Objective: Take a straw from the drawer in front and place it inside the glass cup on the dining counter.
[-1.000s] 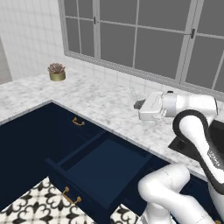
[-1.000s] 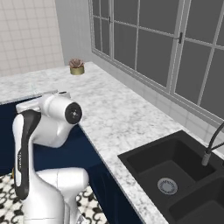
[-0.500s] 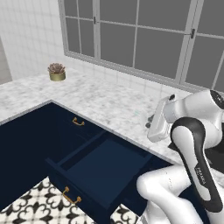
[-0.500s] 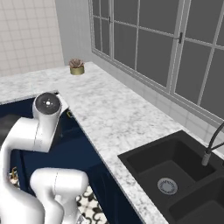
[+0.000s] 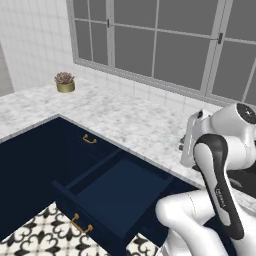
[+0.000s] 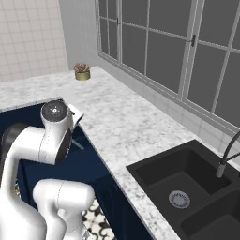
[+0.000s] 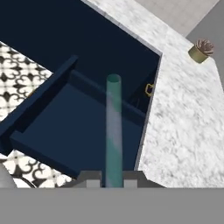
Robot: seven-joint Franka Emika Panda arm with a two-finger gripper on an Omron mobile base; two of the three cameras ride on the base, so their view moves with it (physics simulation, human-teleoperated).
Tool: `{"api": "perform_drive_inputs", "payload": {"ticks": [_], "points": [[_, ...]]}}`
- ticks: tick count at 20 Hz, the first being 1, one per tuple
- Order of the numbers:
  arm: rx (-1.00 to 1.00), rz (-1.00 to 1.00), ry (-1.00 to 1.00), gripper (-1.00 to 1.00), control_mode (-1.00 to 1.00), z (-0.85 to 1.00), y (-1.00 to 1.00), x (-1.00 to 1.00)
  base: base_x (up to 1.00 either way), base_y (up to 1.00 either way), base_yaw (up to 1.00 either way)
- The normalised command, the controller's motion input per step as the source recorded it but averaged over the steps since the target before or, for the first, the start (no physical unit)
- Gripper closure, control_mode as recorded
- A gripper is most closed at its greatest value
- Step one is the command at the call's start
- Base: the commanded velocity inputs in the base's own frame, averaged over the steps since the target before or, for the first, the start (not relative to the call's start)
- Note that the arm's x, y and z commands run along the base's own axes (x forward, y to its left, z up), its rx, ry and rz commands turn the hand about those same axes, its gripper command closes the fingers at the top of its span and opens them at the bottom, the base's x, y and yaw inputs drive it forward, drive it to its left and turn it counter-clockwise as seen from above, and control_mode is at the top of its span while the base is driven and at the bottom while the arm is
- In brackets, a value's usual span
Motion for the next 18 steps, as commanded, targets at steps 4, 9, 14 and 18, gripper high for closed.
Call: {"api": "perform_drive_inputs", "payload": {"ticks": [4,9,14,18], "points": [[-0.19,0.00,-0.04,1.00,-1.00,-0.45,0.00,0.00,0.00,0.00,0.00],[-0.12,0.00,-0.05,1.00,1.00,-0.26,0.00,-0.01,-0.11,-0.01,0.00],[0.00,0.00,0.00,1.00,1.00,0.00,0.00,0.00,-0.50,-0.28,0.09],[0.00,0.00,0.00,1.00,1.00,0.00,0.00,0.00,-0.70,-0.36,0.18]]}}
